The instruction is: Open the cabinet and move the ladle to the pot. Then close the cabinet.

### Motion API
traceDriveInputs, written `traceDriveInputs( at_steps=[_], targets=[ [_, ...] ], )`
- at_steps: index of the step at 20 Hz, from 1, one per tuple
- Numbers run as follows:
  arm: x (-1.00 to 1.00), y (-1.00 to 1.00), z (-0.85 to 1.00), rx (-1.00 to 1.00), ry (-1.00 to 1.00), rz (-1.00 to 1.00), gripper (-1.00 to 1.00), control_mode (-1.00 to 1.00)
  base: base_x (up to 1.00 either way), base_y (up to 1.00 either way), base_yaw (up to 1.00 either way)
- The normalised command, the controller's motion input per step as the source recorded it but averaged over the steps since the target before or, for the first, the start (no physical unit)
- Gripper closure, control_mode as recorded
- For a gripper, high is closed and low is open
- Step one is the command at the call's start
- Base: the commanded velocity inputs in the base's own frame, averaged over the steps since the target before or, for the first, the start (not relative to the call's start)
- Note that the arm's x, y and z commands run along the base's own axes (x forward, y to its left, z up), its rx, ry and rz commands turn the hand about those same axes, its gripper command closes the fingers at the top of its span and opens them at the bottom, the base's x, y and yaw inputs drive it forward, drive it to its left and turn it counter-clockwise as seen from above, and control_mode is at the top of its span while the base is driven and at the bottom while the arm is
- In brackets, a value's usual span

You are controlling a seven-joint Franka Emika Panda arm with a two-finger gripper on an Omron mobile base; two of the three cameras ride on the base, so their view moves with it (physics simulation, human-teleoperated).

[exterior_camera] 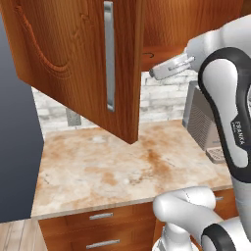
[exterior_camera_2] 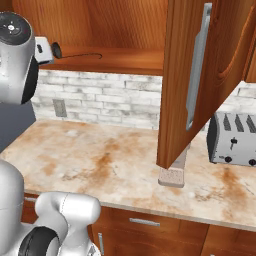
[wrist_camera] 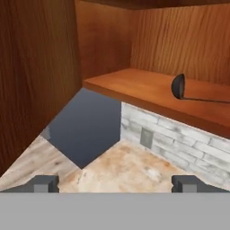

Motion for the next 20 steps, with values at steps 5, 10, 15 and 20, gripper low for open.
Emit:
traceDriveInputs(
  at_steps=[5,10,15,20],
  targets=[
    [0.63,0.02,0.01,0.09,0.00,-0.10,-1.00,-1.00,0.00,0.00,0.00],
    [0.64,0.02,0.00,0.05,0.00,-0.05,-1.00,-1.00,0.00,0.00,0.00],
    [0.54,0.18,0.00,0.00,0.00,0.00,-1.00,-1.00,0.00,0.00,0.00],
    [0.55,0.28,0.00,0.00,0.01,0.00,-1.00,-1.00,0.00,0.00,0.00]
  ],
)
